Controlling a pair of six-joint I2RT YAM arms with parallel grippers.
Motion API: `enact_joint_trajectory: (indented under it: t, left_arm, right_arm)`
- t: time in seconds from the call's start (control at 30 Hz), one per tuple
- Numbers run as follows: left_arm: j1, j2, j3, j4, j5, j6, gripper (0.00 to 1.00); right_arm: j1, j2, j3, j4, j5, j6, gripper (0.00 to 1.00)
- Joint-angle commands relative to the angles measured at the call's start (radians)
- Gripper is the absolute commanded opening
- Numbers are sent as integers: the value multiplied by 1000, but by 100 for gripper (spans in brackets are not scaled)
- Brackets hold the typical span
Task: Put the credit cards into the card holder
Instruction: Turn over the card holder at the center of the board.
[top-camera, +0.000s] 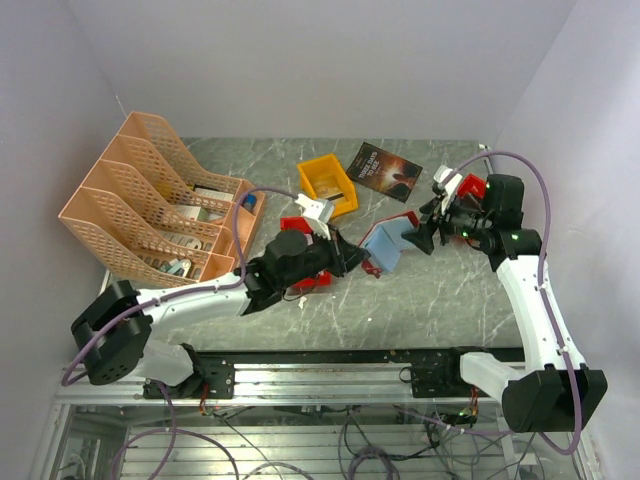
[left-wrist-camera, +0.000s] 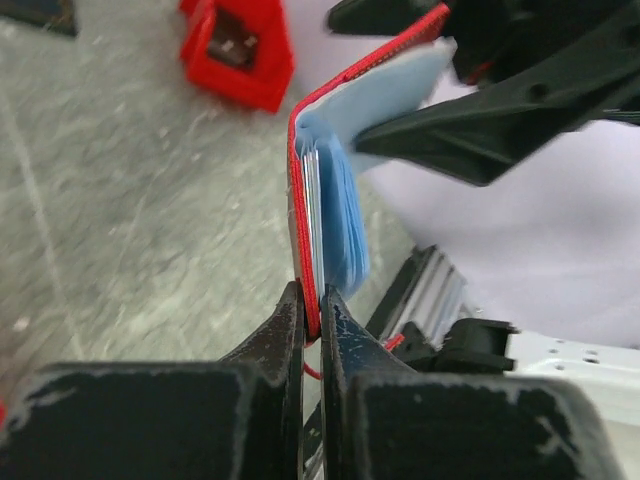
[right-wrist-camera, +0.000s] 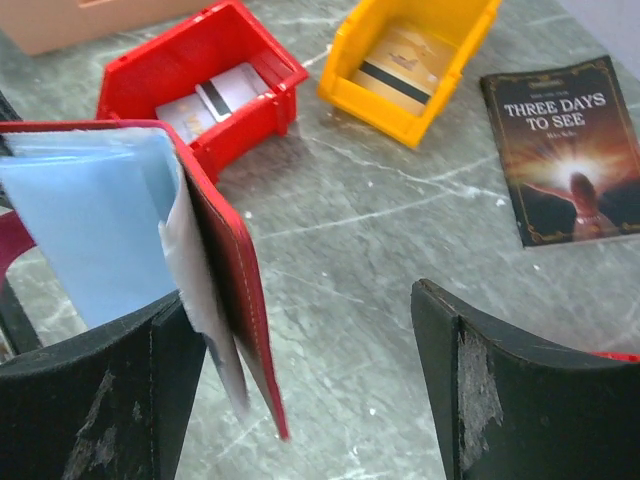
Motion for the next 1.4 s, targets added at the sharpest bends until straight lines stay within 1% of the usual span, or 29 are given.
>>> enact_joint_trajectory:
  t: [0.0, 0.07, 0.1, 0.23, 0.3, 0.4, 0.5, 0.63, 0.8, 0.97, 1.13, 1.23, 1.37]
  left_arm:
    - [-29, 45, 149, -433, -152, 19, 7]
    - [-60, 78, 231, -557, -238, 67, 7]
    - [-70, 97, 263, -601, -259, 92, 7]
    - [-96, 171, 366, -696, -282, 121, 7]
    - [-108, 213, 430, -778, -310, 109, 7]
    - [-115, 271, 510, -858, -346, 61, 7]
    - [-117, 309, 561, -893, -375, 26, 7]
    - [-118, 355, 607, -944, -434, 3, 7]
    - [-118, 379, 614, -928, -413, -2, 7]
    - [-105, 364, 565, -861, -353, -7, 7]
    - [-88, 359, 546, -843, -307, -23, 7]
    - [-78, 353, 534, -816, -277, -33, 7]
    - [-72, 342, 509, -776, -243, -47, 7]
  right_arm:
    - [-10, -16, 33, -35, 73, -62, 80]
    - [-9, -16, 27, -52, 42, -83, 80]
    - [-9, -15, 21, -62, 12, -100, 80]
    - [-9, -24, -65, -35, -121, -106, 80]
    - [-10, -28, -96, -15, -161, -94, 80]
    - [-10, -27, -125, 20, -177, -56, 78]
    - [-9, -23, -177, 108, -170, 46, 75]
    - [-10, -7, -199, 147, -156, 67, 75]
    - [-9, -6, -205, 148, -138, 63, 75]
    - [-10, -5, -221, 140, -99, 48, 75]
    - [-5, 7, -235, 134, -145, 36, 74]
    - [24, 27, -243, 131, -134, 31, 74]
    - [89, 63, -251, 150, -52, 38, 74]
